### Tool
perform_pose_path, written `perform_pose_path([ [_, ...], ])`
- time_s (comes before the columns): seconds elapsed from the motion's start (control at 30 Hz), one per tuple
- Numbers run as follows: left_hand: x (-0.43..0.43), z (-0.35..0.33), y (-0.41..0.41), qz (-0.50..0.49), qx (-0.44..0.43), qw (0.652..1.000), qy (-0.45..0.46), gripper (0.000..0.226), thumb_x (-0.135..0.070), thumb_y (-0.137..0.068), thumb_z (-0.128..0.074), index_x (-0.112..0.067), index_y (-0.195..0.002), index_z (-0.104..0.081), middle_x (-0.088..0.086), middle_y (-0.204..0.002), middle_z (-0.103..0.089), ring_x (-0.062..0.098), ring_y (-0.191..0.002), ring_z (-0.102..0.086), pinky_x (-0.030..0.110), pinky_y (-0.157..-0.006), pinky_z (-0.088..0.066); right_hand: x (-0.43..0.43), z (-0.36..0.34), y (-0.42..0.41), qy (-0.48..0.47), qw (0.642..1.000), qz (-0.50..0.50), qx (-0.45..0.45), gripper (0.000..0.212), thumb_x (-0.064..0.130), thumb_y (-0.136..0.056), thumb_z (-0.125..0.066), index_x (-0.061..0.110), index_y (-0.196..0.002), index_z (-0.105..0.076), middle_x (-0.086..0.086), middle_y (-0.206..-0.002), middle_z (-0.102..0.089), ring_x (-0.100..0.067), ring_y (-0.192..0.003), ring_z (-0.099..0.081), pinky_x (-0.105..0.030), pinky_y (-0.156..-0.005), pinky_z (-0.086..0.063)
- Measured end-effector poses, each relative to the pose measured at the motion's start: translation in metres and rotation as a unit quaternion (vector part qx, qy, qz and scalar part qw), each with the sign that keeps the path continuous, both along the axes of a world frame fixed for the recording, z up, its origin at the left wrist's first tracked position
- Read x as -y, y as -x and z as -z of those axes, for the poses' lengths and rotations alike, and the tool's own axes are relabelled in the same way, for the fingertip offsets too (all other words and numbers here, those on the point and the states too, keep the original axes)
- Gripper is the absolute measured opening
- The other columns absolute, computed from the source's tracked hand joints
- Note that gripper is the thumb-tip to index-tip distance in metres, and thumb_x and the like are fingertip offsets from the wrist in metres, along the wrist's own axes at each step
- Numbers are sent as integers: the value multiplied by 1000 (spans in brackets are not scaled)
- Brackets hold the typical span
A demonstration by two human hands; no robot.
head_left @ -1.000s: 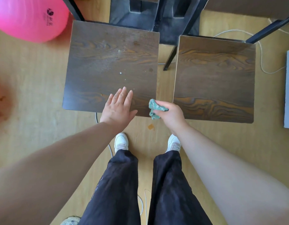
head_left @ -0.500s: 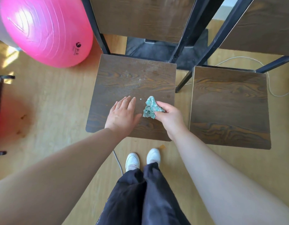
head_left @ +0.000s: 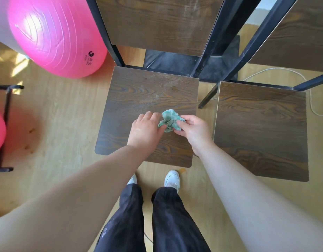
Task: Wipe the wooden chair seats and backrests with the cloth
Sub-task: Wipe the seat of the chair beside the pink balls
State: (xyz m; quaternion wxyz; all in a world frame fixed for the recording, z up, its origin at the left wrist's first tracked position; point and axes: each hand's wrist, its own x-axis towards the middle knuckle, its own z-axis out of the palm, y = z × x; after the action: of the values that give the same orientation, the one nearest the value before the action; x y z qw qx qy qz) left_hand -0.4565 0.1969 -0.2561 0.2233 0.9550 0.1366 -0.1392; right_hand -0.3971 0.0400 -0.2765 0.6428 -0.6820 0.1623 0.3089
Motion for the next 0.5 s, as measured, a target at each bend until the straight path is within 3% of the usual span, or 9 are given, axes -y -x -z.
perform_pose_path([
  [0.3,-23,10,-16,-23,-18,998,64,35,-42,-96,-57,-18,-121,-62,2,-114,-62,26,-108,-52,42,-93,-43,-30,-3,-8,36,999,9,-15,19,21,-94,-64,5,-103,-70,-10,-92,-74,-21,-80,-74,-35,-68,-62],
  [0.5,-58,10,-19,-10,-27,997,76,20,-32,-97,-57,-19,-106,-67,3,-103,-65,26,-101,-55,41,-86,-45,-58,1,-4,100,994,37,8,23,35,-91,-65,17,-78,-71,3,-62,-69,-10,-57,-64,-26,-52,-53],
])
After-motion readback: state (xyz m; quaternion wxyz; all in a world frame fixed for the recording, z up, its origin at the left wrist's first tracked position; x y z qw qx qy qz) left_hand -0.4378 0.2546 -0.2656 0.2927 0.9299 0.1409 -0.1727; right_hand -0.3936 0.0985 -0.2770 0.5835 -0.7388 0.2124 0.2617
